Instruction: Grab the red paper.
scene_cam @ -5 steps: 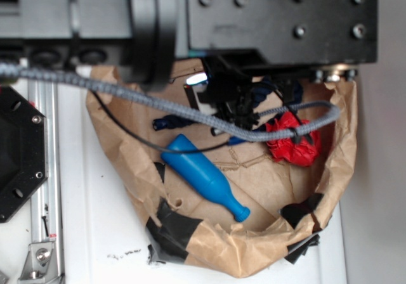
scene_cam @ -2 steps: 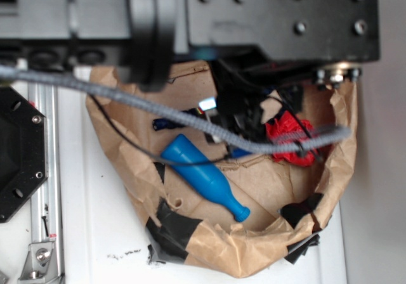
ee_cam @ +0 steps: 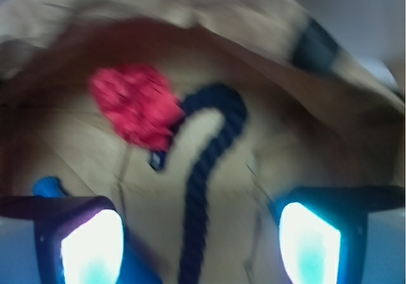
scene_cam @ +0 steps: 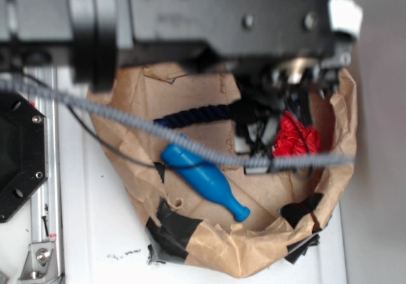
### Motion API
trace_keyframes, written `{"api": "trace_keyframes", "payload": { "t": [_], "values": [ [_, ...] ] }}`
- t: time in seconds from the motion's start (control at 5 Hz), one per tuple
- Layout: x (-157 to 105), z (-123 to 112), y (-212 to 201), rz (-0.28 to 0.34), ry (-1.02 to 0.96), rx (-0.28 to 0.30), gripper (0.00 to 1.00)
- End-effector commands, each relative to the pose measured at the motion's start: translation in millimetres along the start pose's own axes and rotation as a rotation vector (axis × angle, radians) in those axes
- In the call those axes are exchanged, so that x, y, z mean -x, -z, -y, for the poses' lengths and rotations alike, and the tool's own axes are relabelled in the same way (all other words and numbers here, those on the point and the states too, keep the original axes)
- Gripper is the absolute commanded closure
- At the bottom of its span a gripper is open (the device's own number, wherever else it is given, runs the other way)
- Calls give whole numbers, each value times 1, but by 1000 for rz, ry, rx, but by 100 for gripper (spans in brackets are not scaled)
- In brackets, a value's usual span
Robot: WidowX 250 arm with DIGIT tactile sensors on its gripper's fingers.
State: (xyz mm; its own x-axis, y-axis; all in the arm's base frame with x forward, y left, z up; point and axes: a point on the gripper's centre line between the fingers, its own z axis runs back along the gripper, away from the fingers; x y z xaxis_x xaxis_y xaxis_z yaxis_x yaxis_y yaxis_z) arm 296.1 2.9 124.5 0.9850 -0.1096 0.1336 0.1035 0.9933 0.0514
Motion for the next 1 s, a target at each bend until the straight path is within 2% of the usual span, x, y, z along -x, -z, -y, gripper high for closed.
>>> {"api": "trace_keyframes", "payload": {
  "t": [0.0,0.2,0.4,0.6,0.8],
  "values": [
    [-28,40,27,145,216,-2,0],
    [-37,47,51,134,235,-14,0],
    [-42,56,71,119,237,51,0],
    [-45,64,75,113,213,77,31],
    [-41,68,68,113,162,75,100]
  ]
}}
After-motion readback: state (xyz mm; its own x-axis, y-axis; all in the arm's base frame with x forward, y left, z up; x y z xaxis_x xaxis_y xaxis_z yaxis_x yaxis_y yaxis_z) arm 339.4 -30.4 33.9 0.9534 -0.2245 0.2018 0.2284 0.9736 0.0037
